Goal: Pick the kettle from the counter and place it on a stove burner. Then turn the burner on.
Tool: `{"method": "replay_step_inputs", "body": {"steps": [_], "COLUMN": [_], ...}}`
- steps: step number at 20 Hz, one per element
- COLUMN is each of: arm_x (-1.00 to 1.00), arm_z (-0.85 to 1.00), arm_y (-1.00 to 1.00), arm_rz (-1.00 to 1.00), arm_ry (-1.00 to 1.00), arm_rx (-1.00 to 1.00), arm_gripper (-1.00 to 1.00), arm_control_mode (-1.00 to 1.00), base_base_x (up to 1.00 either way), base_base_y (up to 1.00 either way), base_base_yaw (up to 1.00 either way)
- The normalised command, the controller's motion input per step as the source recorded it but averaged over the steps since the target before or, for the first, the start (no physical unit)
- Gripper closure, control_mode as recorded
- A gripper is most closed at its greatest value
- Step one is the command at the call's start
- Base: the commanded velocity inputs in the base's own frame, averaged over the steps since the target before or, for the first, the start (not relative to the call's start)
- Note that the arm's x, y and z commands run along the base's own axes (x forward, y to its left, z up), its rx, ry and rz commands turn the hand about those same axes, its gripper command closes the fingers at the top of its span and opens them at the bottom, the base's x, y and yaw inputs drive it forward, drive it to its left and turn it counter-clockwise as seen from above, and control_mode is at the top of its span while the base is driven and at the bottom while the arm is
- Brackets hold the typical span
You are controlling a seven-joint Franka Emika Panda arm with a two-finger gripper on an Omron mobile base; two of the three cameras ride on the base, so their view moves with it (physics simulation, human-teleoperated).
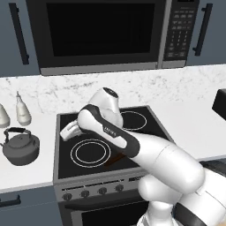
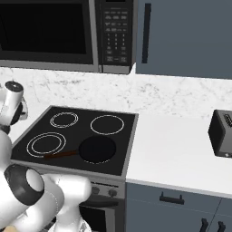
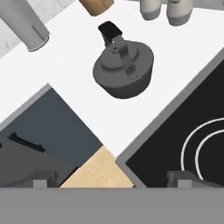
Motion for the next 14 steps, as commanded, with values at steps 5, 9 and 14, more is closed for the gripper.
{"method": "replay_step_inputs", "body": {"steps": [5, 9, 14], "arm_x": [0.00, 0.03, 0.12], "arm_z": [-0.01, 0.00, 0.00], "arm_y": [0.76, 0.77, 0.57], "arm_rz": [0.00, 0.00, 0.00], "arm_ry": [0.00, 0.00, 0.00], "arm_rx": [-0.02, -0.04, -0.04], "arm_gripper": [-1.00, -1.00, -1.00], "arm_control_mode": [-1.00, -1.00, -1.00], "base_base_x": [0.00, 0.00, 0.00], "base_base_y": [0.00, 0.00, 0.00], "base_base_yaw": [0.00, 0.00, 0.00]}}
